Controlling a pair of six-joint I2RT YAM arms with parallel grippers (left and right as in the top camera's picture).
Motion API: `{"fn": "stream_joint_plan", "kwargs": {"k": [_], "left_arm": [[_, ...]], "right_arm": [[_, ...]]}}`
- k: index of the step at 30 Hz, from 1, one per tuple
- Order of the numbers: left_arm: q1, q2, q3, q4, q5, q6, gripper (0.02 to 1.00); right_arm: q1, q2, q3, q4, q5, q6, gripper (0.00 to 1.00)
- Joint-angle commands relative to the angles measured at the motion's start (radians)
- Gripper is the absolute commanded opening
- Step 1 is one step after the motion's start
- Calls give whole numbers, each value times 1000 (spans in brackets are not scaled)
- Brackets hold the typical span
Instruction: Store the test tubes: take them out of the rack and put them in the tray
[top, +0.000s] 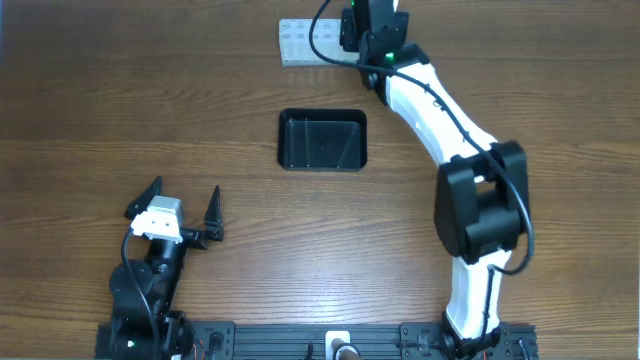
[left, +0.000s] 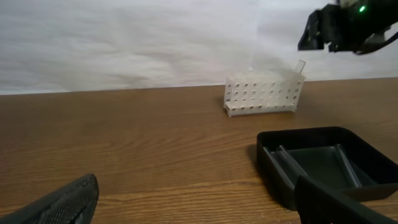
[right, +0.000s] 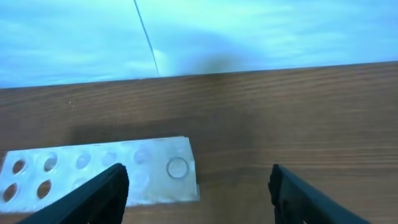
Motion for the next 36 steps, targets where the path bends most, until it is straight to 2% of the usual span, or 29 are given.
{"fn": "stream_joint_plan", "kwargs": {"k": [1,18,22,32,36], "left_arm": [[5,-9,-5,-1,13,14,1000],[5,-9,-5,-1,13,14,1000],[5,-9,-5,-2,13,14,1000],[5,-9,-5,-1,13,14,1000],[5,-9,-5,-2,13,14,1000]], "right_arm": [[1,47,5,40,-16,-4,709],[1,141,5,158,-14,-4,627],[0,144,5,161,-5,-4,584],[0,144,5,189,-3,-4,402],[0,144,5,188,-3,-4,270]]}}
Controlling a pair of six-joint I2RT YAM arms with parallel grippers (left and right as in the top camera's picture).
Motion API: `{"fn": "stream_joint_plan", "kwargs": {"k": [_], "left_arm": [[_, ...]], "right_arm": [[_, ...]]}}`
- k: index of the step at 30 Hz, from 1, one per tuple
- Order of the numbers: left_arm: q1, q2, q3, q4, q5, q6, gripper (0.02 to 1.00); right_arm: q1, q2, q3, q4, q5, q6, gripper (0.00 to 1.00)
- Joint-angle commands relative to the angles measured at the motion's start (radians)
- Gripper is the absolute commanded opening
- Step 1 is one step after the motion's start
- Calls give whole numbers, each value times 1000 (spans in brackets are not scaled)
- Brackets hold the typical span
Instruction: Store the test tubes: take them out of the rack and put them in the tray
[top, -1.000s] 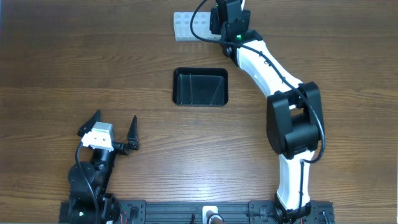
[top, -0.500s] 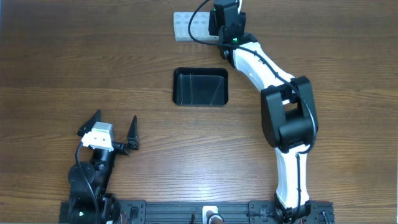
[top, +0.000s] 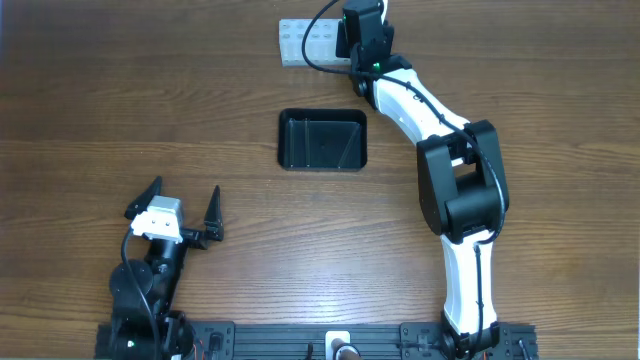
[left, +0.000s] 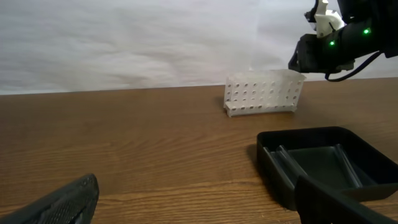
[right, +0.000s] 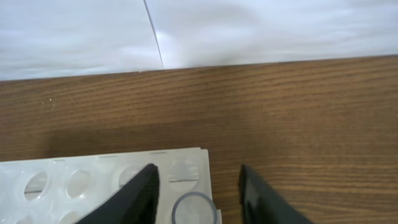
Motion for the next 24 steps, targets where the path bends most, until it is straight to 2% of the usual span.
{"fn": "stream_joint_plan", "kwargs": {"k": [1,3,18,24], "left_arm": [[5,-9,-5,-1,13,14,1000],[5,-9,-5,-1,13,14,1000],[5,-9,-5,-1,13,14,1000],[5,-9,-5,-1,13,14,1000]], "right_arm": [[1,8,5,5,6,2,248],[2,8,5,5,6,2,209],[13,6,14,8,6,-22,121],[31,6,101,-60,14,-39,93]]}}
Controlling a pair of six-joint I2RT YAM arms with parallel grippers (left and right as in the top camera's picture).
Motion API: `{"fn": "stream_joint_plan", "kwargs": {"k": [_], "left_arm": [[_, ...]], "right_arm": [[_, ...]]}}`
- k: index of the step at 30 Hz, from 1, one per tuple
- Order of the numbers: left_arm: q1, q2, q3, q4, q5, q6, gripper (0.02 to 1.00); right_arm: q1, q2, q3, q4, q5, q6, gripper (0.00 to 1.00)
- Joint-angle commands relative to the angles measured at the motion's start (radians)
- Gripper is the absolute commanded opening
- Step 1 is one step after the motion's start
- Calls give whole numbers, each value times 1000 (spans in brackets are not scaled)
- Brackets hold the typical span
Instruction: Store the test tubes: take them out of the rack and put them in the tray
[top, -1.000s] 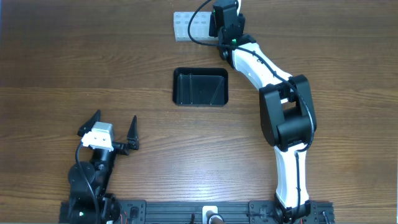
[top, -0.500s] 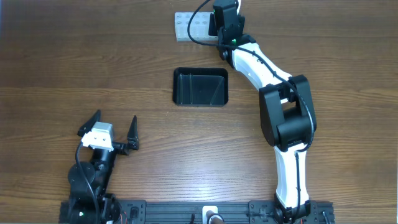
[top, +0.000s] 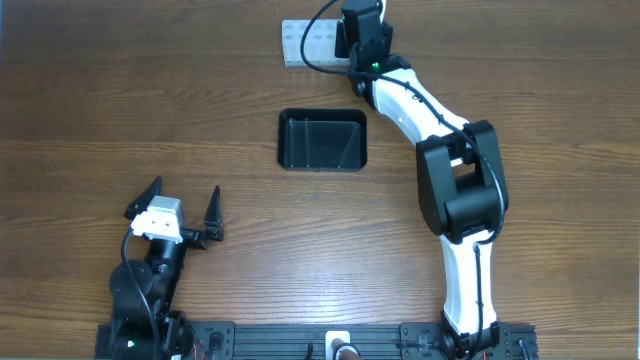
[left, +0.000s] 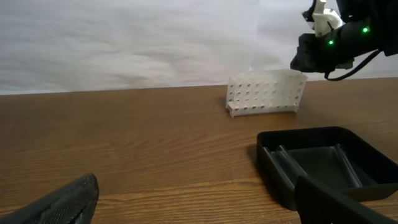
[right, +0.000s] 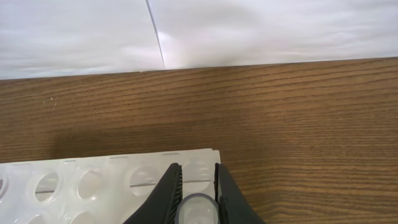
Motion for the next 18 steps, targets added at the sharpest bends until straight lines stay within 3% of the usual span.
{"fn": "stream_joint_plan", "kwargs": {"k": [1,15,18], "left_arm": [[5,-9,-5,-2,13,14,1000],[5,-9,-5,-2,13,14,1000],[5,-9,-5,-2,13,14,998]], "right_arm": [[22,5,103,-52,17,-15,93],[37,-71,508,-453,84,-52,82],[48,-111,525,-599,82,-2,73]]}}
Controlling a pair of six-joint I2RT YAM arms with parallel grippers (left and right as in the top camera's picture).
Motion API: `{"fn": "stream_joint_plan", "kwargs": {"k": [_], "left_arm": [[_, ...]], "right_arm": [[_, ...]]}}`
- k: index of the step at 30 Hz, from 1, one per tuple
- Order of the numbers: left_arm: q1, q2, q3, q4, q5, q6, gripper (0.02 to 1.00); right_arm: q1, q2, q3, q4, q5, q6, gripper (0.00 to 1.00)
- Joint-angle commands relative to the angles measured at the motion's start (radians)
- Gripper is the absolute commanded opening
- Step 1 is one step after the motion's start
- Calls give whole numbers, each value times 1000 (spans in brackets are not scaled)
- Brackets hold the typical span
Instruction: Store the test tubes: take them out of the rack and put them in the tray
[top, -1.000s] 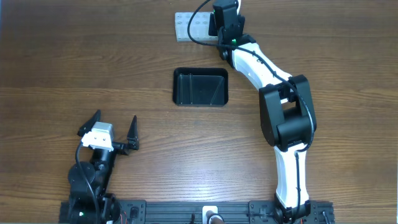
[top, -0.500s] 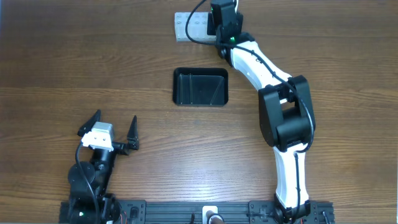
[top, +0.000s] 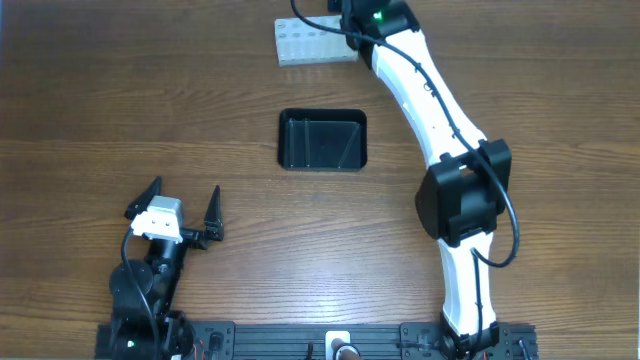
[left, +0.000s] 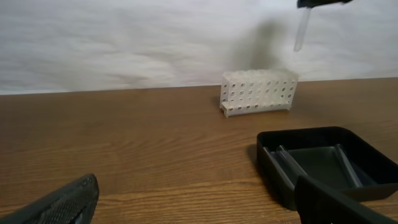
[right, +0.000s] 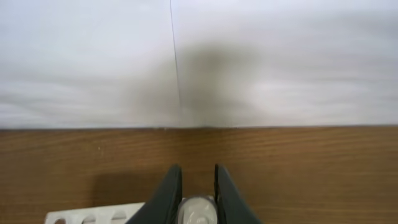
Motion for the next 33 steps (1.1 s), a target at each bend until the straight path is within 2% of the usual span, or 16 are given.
{"fn": "stream_joint_plan", "kwargs": {"k": [1,4,7,11,15,22,33], "left_arm": [[5,-9,-5,-2,13,14,1000],[5,-9,-5,-2,13,14,996],[5,-9,-5,-2,13,14,1000],[5,-9,-5,-2,13,14,1000],[5,-9,-5,-2,13,14,1000],[5,-9,-5,-2,13,14,1000],[5,-9,-5,-2,13,14,998]], "right_arm": [[23,-104,51,-182,13,65,75],[34,-112,51,-331,-53,103,71],[44,-108,19,-441,-162,149,62],[47,-106,-78,-457,-313,168,9],[51,-106,-234,-409,-403,225,12],[58,-106,-426,-320,-409,262,14],[79,-106,-462,-314,-385,281,14]]}}
